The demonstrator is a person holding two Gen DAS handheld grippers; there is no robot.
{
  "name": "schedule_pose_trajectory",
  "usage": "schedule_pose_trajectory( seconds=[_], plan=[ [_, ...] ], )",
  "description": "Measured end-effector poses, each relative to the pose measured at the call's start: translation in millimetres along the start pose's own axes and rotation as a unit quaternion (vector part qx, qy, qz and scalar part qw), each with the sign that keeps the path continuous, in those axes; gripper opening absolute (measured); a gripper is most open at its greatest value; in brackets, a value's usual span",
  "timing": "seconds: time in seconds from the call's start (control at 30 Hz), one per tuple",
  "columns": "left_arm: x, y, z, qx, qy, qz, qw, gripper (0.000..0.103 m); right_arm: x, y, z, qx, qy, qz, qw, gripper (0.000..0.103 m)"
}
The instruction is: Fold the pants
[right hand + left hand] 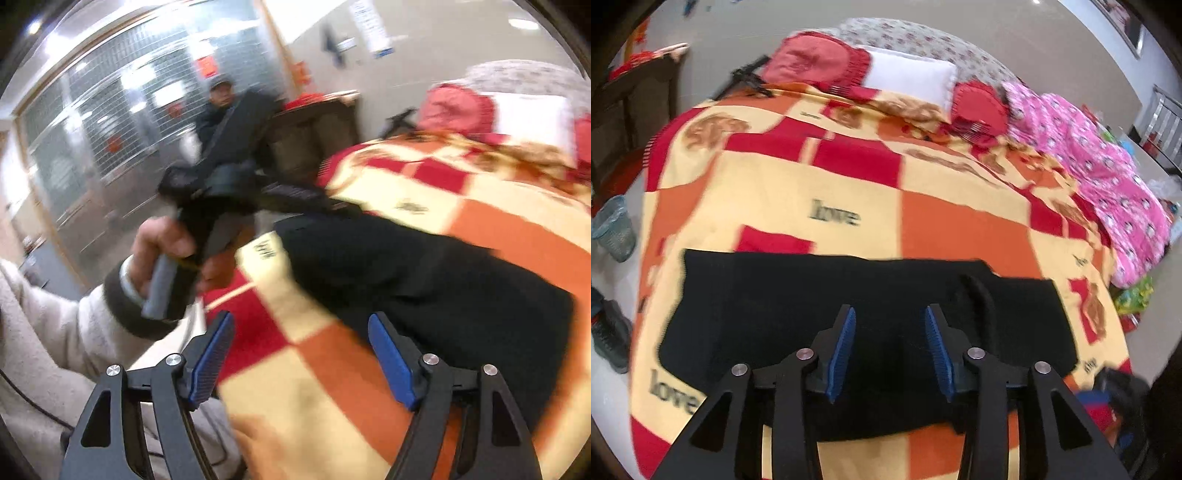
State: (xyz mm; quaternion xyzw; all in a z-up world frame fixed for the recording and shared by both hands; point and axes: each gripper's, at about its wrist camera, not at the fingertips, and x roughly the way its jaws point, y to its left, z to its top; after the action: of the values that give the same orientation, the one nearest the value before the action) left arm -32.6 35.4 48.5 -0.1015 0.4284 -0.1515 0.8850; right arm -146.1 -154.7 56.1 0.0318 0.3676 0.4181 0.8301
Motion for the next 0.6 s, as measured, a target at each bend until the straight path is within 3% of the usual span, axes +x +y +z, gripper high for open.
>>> schedule_pose_trajectory(
  seconds=[0.17,0.33,0.37,0.43,0.47,0.6],
  plan=[
    [13.2,-35.4,4.9,0.039,0.001,-0.018,0.9991,0.050,-47.7,-47.0,-17.6,0.076,-0.021,-0.076,0.994,0.081],
    [48.4,-67.2,11.4,0.078,0.015,0.046,0.9958,0.050,-71.2,-72.1,-25.7,0.127,-0.047,-0.096,0.986,0.081],
    [58.4,-74.3,11.6,0.088,0.026,0.058,0.9941,0.048,-68.9,-72.9,-23.5,0.126,-0.047,-0.099,0.986,0.081],
    [80.9,-80.9,9.0,0.099,0.056,0.082,0.9901,0.026,-68.5,-75.5,-23.6,0.121,-0.047,-0.102,0.986,0.081],
    [88.7,-81.2,9.0,0.092,0.068,0.076,0.9905,0.018,-68.7,-75.2,-24.3,0.120,-0.048,-0.103,0.986,0.081],
    [84.3,-87.9,15.1,0.080,0.051,0.050,0.9942,0.007,-62.3,-82.8,-22.8,0.134,-0.050,-0.107,0.984,0.081]
  ],
)
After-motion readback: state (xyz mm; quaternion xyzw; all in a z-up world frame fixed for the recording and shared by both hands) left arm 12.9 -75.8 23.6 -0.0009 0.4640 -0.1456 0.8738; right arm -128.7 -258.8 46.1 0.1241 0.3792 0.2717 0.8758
